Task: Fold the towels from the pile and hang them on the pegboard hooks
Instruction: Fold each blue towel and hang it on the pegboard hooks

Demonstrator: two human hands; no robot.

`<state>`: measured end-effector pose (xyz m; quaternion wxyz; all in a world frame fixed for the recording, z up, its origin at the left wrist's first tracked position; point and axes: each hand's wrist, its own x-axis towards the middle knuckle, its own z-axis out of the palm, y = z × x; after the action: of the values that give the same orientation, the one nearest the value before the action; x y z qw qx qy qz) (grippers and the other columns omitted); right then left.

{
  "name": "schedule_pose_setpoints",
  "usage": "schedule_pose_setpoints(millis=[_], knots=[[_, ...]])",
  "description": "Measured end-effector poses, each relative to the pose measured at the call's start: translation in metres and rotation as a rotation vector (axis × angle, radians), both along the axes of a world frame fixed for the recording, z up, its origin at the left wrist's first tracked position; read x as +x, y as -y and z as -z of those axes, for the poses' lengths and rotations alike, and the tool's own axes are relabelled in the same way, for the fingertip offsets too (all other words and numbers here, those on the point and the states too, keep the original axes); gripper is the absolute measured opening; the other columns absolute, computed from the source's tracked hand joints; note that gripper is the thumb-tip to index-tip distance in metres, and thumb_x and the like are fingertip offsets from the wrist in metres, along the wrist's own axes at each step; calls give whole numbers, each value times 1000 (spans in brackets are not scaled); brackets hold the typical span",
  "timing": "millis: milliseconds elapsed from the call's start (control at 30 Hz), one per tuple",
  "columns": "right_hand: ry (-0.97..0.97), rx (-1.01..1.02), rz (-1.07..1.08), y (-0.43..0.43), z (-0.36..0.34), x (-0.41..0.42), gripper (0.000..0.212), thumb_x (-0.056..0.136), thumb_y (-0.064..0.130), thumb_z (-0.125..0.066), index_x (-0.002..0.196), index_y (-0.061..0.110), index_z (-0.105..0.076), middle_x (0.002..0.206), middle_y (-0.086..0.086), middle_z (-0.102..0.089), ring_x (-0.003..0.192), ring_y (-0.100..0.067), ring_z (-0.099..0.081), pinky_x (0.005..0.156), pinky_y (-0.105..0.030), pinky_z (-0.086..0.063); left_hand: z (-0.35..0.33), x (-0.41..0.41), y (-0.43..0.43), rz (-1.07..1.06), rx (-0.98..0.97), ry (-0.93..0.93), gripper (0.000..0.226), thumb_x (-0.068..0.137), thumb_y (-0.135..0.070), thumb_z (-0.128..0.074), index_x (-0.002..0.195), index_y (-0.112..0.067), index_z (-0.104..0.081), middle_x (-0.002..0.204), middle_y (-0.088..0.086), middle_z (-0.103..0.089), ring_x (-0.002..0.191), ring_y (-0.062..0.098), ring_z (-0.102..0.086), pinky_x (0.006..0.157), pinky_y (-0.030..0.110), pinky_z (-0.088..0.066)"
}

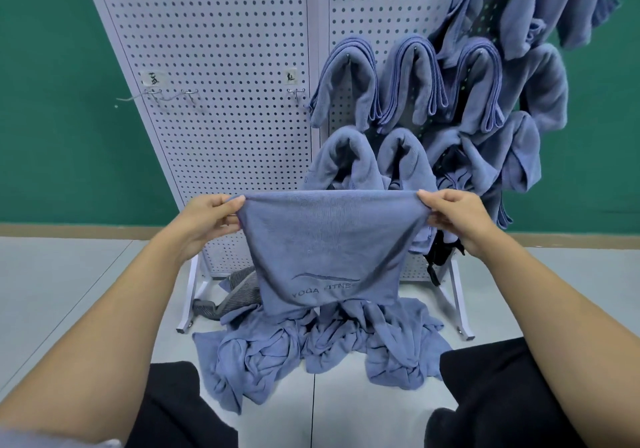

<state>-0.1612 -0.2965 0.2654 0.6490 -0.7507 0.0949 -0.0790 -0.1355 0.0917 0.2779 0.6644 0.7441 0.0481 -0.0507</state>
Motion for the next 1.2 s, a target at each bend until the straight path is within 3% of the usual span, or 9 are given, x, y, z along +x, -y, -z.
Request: schedule_pose_setpoints(millis=[100,200,367,467,600,800,867,1000,1200], knots=[[-110,216,-8,-5,-1,4,28,83,28,-72,64,17,-54,52,5,-54,50,-7,-54,57,-21,-53,4,6,-1,-93,-162,-154,11,87,-17,-66,81,-11,-60,59,-3,-65,61,9,-62,64,22,-59],[-214,386,25,-14,2,10,21,80,23,-75,71,12,-59,54,1,-57,52,-10,-57,51,-19,-52,5,9,10,-144,-285,-304,10,85,-16,-68,86,-10,-61,57,-1,-67,72,13,-60,48,21,-55],[-204,476,7,-40,-7,13,6,86,8,-68,87,2,-65,58,-3,-68,53,-10,-66,52,-19,-55,0,11,48,-141,-349,-205,6,88,-9,-65,84,-6,-63,71,7,-70,69,15,-66,51,24,-57],[-124,354,-71,-66,-11,11,6,88,6,-66,93,3,-65,65,-5,-68,56,-9,-66,57,-18,-56,-6,2,81,-101,-247,-74,5,88,-6,-65,83,-4,-65,75,9,-70,61,14,-69,56,24,-58],[-6,122,-113,-100,-10,4,7,86,10,-70,80,10,-66,65,-4,-60,53,-7,-57,61,-19,-57,-5,-8,114,-45,-82,46,8,89,-12,-65,93,-5,-69,77,7,-70,60,11,-67,65,26,-60],[49,92,-130,-118,-10,-1,11,83,12,-73,77,10,-64,71,-7,-64,56,-10,-60,59,-20,-55,-3,-12,133,15,-3,105,12,89,-14,-65,94,-6,-73,91,12,-73,80,24,-70,73,31,-60],[57,102,-153,-119,-10,-2,6,87,12,-69,86,6,-67,77,-11,-67,61,-12,-63,61,-19,-55,-3,-12,135,28,1,117,12,90,-13,-63,93,-7,-73,88,12,-73,75,20,-70,70,26,-60],[69,120,-215,-112,-12,-4,18,94,6,-53,101,3,-69,83,-7,-70,69,-9,-66,65,-17,-55,-4,-13,134,104,-33,146,17,87,-26,-68,95,-12,-74,80,1,-74,71,7,-68,66,18,-55],[129,68,-314,-92,-17,-3,24,90,-4,-54,95,14,-69,88,-1,-68,82,-8,-63,82,-19,-53,-2,-10,132,131,2,146,17,91,-10,-61,104,-11,-71,81,4,-66,69,8,-57,68,18,-52]])
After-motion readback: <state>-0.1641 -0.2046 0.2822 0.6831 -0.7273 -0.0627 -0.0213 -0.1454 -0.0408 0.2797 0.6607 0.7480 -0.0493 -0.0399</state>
